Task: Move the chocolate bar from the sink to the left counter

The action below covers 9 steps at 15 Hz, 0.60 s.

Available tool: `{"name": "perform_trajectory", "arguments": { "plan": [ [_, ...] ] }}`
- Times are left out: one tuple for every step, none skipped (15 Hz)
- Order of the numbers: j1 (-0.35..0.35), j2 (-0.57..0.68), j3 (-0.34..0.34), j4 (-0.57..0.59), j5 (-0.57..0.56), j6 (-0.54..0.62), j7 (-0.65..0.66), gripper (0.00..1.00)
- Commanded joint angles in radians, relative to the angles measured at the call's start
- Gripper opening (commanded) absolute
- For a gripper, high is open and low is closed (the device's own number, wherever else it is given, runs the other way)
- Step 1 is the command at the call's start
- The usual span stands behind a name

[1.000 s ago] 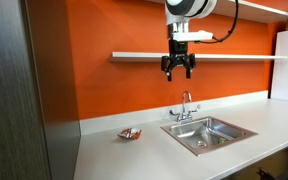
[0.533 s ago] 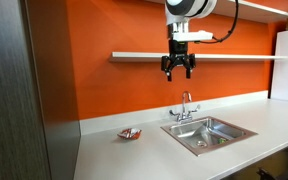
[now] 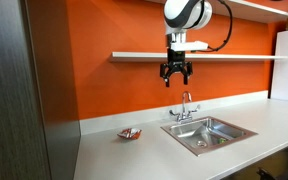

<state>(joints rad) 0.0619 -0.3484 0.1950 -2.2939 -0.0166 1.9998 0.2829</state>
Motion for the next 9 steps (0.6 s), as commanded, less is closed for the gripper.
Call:
{"name": "perform_trajectory", "arguments": {
  "plan": [
    [-0.013,0.072,-0.043,0.007,-0.002,0.049,-0.009,1.0],
    [-0.016,0.087,-0.054,0.003,-0.004,0.058,-0.001,1.0],
    [-0.019,0.103,-0.066,-0.002,0.0,0.066,0.002,1.0],
    [-0.022,0.117,-0.076,-0.005,0.002,0.068,0.004,1.0],
    [-0.029,0.129,-0.085,-0.008,-0.007,0.067,0.023,1.0],
    [-0.032,0.139,-0.098,-0.016,0.002,0.079,0.022,1.0],
    [-0.037,0.151,-0.109,-0.022,0.004,0.088,0.024,1.0],
    [-0.044,0.162,-0.122,-0.034,0.007,0.108,0.024,1.0],
    [-0.051,0.174,-0.134,-0.045,0.006,0.127,0.03,1.0]
  ]
}}
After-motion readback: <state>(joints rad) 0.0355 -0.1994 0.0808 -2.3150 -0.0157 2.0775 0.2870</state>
